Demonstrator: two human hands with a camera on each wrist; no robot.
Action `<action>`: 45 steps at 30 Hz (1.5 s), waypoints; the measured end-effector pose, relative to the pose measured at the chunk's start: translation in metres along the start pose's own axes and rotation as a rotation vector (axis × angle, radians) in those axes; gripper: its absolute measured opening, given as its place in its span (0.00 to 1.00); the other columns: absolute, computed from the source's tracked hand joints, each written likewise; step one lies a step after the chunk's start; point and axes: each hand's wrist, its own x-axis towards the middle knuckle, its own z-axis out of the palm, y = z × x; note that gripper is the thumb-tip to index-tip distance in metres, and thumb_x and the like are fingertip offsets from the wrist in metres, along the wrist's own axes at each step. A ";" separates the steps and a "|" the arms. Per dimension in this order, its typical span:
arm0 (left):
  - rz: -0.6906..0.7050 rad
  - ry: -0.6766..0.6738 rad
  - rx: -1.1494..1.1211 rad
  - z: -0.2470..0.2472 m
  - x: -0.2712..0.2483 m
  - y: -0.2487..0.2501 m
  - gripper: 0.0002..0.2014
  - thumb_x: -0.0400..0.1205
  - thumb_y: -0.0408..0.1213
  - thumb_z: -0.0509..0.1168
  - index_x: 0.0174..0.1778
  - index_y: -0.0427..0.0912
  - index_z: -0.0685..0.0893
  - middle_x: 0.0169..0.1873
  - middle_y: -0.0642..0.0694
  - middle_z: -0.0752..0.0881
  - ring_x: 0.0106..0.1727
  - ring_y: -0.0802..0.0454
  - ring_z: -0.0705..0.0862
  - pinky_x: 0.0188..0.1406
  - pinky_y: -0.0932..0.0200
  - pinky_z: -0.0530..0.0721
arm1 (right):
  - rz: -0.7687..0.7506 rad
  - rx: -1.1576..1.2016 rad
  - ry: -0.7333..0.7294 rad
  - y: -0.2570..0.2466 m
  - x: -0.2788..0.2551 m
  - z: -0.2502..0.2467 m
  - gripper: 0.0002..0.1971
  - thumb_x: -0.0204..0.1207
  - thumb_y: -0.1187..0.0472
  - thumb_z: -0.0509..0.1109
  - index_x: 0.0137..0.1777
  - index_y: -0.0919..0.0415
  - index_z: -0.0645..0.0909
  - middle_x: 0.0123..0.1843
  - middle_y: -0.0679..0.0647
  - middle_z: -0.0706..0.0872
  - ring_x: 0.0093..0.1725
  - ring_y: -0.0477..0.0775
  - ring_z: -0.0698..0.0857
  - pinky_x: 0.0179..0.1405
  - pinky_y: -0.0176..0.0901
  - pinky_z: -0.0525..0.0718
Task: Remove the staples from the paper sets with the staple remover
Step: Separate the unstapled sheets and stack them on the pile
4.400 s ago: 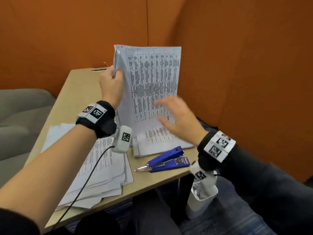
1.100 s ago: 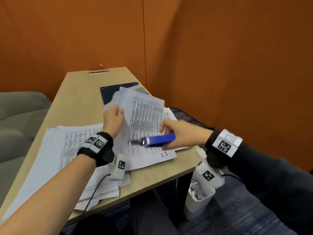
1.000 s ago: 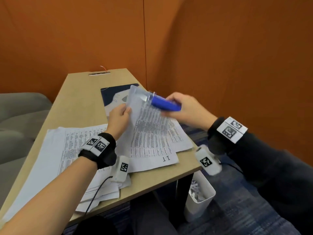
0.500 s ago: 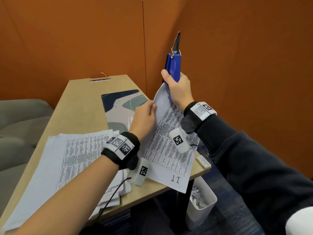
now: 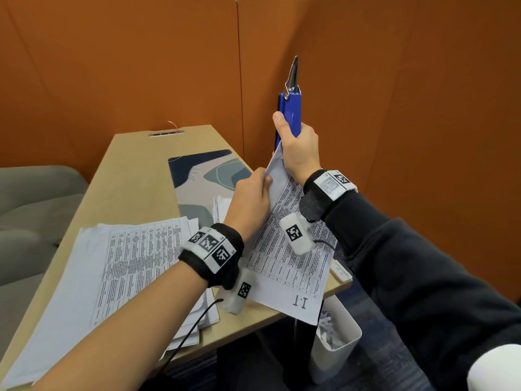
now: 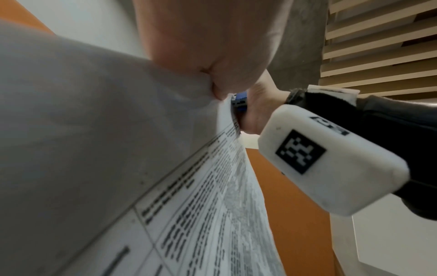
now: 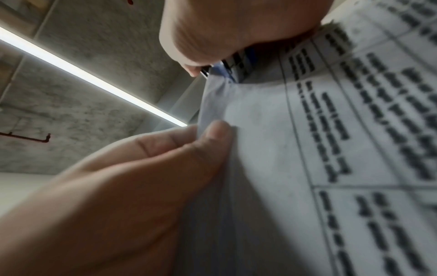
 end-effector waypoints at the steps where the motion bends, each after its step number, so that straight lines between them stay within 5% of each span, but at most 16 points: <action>1: 0.002 -0.021 -0.004 0.000 -0.001 0.001 0.12 0.89 0.36 0.53 0.40 0.39 0.68 0.30 0.48 0.74 0.30 0.53 0.70 0.26 0.60 0.61 | -0.013 -0.009 0.001 0.000 0.001 0.000 0.22 0.82 0.43 0.64 0.30 0.54 0.69 0.28 0.48 0.75 0.31 0.50 0.74 0.36 0.44 0.75; 4: -0.013 -0.195 -0.059 -0.001 -0.007 -0.002 0.04 0.86 0.37 0.57 0.52 0.42 0.68 0.38 0.46 0.80 0.37 0.49 0.78 0.32 0.60 0.72 | -0.006 -0.051 -0.019 0.007 0.002 -0.003 0.22 0.82 0.43 0.64 0.30 0.54 0.69 0.29 0.48 0.75 0.31 0.50 0.74 0.35 0.43 0.74; 6: -0.060 -0.289 -0.068 -0.001 -0.013 -0.014 0.09 0.83 0.34 0.58 0.57 0.47 0.67 0.44 0.44 0.82 0.42 0.47 0.82 0.39 0.54 0.79 | 0.016 -0.048 -0.039 0.014 0.001 -0.006 0.20 0.81 0.42 0.65 0.32 0.52 0.72 0.31 0.47 0.78 0.33 0.52 0.79 0.38 0.45 0.79; 12: -0.421 -0.043 -0.138 -0.003 0.008 -0.060 0.14 0.83 0.29 0.57 0.65 0.37 0.74 0.55 0.44 0.80 0.54 0.46 0.79 0.53 0.53 0.78 | 0.039 0.173 0.159 0.018 0.000 -0.014 0.12 0.84 0.48 0.64 0.56 0.56 0.76 0.38 0.44 0.78 0.36 0.42 0.78 0.37 0.26 0.77; 20: -0.720 0.018 -0.161 -0.027 0.012 -0.137 0.31 0.79 0.34 0.71 0.76 0.36 0.66 0.70 0.36 0.77 0.69 0.40 0.78 0.68 0.48 0.76 | 0.578 0.284 -0.145 0.079 -0.025 0.020 0.15 0.79 0.42 0.68 0.45 0.54 0.78 0.37 0.51 0.80 0.38 0.53 0.81 0.43 0.44 0.81; 24: -0.897 0.060 0.130 -0.085 -0.005 -0.190 0.30 0.77 0.34 0.69 0.74 0.30 0.69 0.71 0.31 0.75 0.70 0.34 0.75 0.65 0.49 0.76 | 0.780 0.432 -0.194 0.114 -0.055 0.044 0.17 0.80 0.43 0.68 0.59 0.56 0.80 0.48 0.53 0.86 0.43 0.51 0.84 0.41 0.43 0.81; 27: -1.186 0.028 0.390 -0.132 -0.029 -0.227 0.43 0.75 0.43 0.69 0.81 0.32 0.56 0.78 0.29 0.62 0.77 0.30 0.65 0.74 0.41 0.69 | 0.890 0.599 -0.154 0.124 -0.068 0.050 0.08 0.83 0.48 0.66 0.52 0.50 0.79 0.49 0.53 0.85 0.45 0.54 0.83 0.53 0.52 0.83; 30: -1.282 -0.025 0.533 -0.160 -0.053 -0.244 0.45 0.76 0.47 0.70 0.82 0.31 0.53 0.79 0.30 0.58 0.78 0.31 0.63 0.76 0.41 0.67 | 0.941 0.769 -0.072 0.146 -0.077 0.051 0.13 0.84 0.52 0.65 0.63 0.57 0.79 0.57 0.57 0.86 0.52 0.57 0.86 0.55 0.55 0.85; 33: -1.286 -0.073 0.503 -0.167 -0.067 -0.249 0.48 0.73 0.45 0.75 0.81 0.31 0.54 0.77 0.29 0.62 0.76 0.31 0.67 0.73 0.42 0.71 | 0.944 0.909 -0.082 0.163 -0.081 0.044 0.20 0.85 0.50 0.62 0.73 0.58 0.75 0.69 0.60 0.84 0.67 0.62 0.83 0.66 0.57 0.81; 36: -1.198 -0.060 0.465 -0.168 -0.072 -0.256 0.49 0.62 0.52 0.79 0.77 0.38 0.66 0.73 0.34 0.71 0.71 0.33 0.72 0.68 0.42 0.76 | 0.936 1.003 -0.107 0.170 -0.081 0.037 0.24 0.86 0.48 0.59 0.77 0.59 0.73 0.70 0.61 0.84 0.68 0.63 0.83 0.70 0.59 0.79; 39: -1.044 0.017 0.407 -0.170 -0.076 -0.249 0.28 0.72 0.45 0.76 0.65 0.35 0.80 0.63 0.36 0.82 0.64 0.36 0.80 0.60 0.49 0.77 | 0.947 0.962 -0.119 0.171 -0.081 0.035 0.25 0.85 0.47 0.60 0.77 0.58 0.72 0.70 0.61 0.84 0.66 0.64 0.85 0.66 0.60 0.82; 41: -0.935 0.057 0.410 -0.169 -0.074 -0.239 0.09 0.76 0.42 0.72 0.47 0.41 0.85 0.49 0.36 0.83 0.60 0.35 0.81 0.54 0.48 0.76 | 0.954 0.955 -0.116 0.173 -0.081 0.034 0.25 0.85 0.47 0.60 0.78 0.58 0.71 0.69 0.61 0.84 0.64 0.65 0.86 0.64 0.60 0.83; 45: -0.646 0.057 0.568 -0.179 -0.058 -0.197 0.07 0.76 0.45 0.73 0.43 0.46 0.87 0.67 0.38 0.75 0.73 0.38 0.68 0.70 0.44 0.67 | 0.949 0.977 -0.112 0.172 -0.081 0.034 0.23 0.85 0.48 0.61 0.76 0.59 0.73 0.67 0.62 0.85 0.61 0.65 0.88 0.69 0.61 0.80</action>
